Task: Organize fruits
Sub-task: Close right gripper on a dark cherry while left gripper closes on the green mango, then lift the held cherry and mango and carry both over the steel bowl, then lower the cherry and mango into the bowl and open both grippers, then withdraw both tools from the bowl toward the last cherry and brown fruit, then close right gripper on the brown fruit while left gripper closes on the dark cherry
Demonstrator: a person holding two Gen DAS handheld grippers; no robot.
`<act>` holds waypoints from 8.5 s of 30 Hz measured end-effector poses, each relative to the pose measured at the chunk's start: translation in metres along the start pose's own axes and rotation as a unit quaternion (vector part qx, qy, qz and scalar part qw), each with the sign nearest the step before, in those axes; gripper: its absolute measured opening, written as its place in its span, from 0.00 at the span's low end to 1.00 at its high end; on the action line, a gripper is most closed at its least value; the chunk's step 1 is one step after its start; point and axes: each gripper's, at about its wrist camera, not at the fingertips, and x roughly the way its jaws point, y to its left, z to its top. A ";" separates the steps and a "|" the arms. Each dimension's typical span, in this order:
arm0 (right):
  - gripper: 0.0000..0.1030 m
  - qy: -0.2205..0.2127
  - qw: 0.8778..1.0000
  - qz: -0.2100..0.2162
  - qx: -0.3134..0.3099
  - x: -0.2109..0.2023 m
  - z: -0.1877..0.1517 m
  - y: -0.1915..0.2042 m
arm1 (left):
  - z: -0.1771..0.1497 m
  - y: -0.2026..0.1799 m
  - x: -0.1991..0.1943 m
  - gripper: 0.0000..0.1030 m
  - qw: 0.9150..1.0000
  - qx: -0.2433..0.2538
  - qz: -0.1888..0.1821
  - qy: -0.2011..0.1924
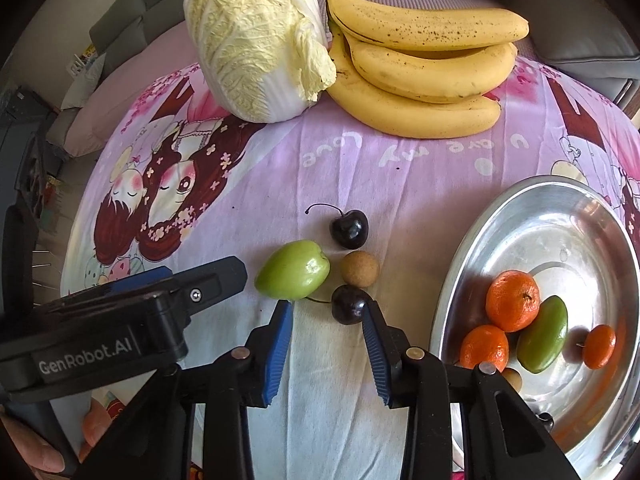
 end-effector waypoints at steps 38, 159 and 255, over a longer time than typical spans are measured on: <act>0.29 0.029 1.000 -0.001 0.007 0.042 0.010 -0.020 | 0.019 -0.057 0.076 0.52 0.998 0.021 -0.035 0.046; 0.28 -0.016 0.992 0.017 0.122 -0.052 -0.074 -0.165 | -0.076 -0.165 0.039 0.39 0.995 0.056 -0.021 0.076; 0.30 0.017 0.999 0.009 -0.031 0.045 0.032 -0.023 | 0.029 0.003 0.029 0.75 1.000 0.016 -0.005 0.014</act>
